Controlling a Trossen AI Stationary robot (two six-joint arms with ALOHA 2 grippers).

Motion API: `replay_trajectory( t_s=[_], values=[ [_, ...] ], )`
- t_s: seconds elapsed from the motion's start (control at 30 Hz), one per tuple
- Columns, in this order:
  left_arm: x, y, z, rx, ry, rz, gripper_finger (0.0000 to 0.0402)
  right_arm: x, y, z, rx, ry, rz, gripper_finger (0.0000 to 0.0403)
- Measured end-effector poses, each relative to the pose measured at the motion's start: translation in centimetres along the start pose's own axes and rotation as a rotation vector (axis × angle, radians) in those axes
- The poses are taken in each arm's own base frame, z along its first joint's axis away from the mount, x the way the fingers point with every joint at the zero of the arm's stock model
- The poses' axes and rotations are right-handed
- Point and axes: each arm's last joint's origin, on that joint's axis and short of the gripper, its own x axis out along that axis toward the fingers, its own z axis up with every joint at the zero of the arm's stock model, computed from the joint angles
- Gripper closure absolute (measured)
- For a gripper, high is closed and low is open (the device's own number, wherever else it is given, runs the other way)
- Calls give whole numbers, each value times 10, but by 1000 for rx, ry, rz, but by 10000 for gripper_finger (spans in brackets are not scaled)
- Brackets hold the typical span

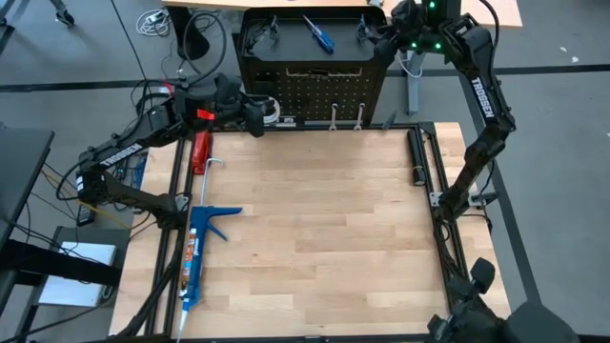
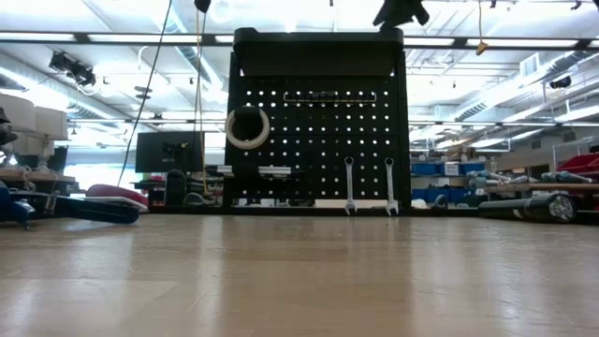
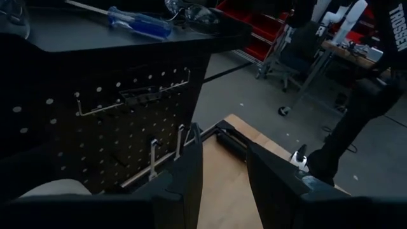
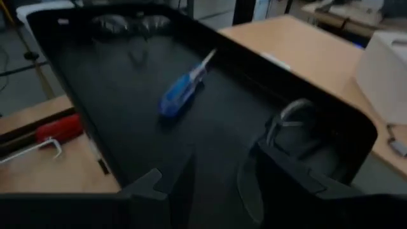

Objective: Hang tools onto peg board
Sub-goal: Remove the right black safety glasses from the black pegboard

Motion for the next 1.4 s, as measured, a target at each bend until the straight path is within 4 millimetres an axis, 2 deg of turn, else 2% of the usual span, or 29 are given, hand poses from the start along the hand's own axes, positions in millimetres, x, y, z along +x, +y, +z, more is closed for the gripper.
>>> replay_trajectory(
  t_s=[0.3, 0.53, 0.83, 1.4],
  values=[
    [0, 0, -1, -13, 13, 4, 276, -4, -16, -10, -41, 72, -7, 248],
    [0, 0, -1, -13, 12, 3, 275, 2, -17, -11, -208, 85, -2, 249],
    [0, 0, -1, -13, 14, 1, 276, 31, -20, -15, -153, 97, 32, 249],
    [0, -1, -2, -28, 21, -17, 275, 38, -23, -11, -134, 49, 12, 250]
  ],
)
